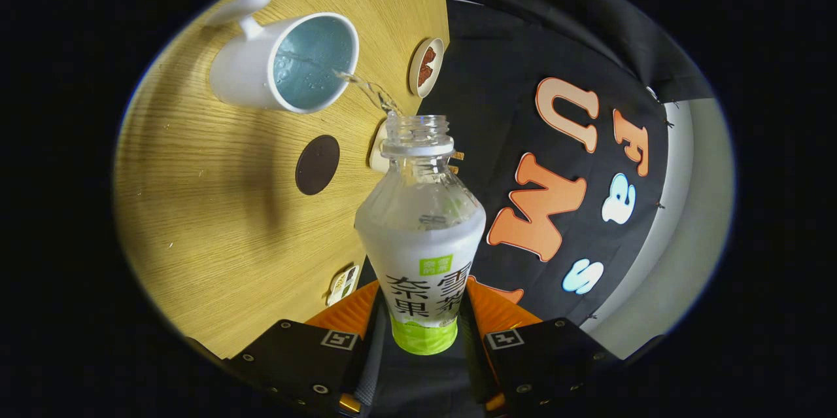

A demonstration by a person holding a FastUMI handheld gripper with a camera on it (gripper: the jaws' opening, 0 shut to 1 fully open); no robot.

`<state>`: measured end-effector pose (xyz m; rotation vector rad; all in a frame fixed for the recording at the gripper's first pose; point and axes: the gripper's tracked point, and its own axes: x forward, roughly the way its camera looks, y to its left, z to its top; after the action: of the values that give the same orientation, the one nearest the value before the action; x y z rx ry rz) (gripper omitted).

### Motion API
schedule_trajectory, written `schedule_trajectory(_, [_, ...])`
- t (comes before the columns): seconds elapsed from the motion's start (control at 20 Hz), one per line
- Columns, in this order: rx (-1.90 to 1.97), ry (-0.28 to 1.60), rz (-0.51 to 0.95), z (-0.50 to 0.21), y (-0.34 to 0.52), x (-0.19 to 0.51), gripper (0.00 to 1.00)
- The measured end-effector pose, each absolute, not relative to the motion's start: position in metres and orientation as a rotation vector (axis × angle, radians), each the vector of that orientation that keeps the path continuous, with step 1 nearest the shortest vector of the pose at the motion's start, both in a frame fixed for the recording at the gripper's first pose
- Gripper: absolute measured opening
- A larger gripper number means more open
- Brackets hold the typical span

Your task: Take the bottle from table, then pour the juice into the cup, finally place the bottle on the coaster

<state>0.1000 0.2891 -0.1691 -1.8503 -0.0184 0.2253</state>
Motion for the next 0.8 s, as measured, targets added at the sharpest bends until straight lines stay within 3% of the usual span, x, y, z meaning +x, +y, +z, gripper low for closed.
schedule_trajectory(0.8, [-1.887,-0.031,0.245,-0.1648,0.2976,0.1021,0.56])
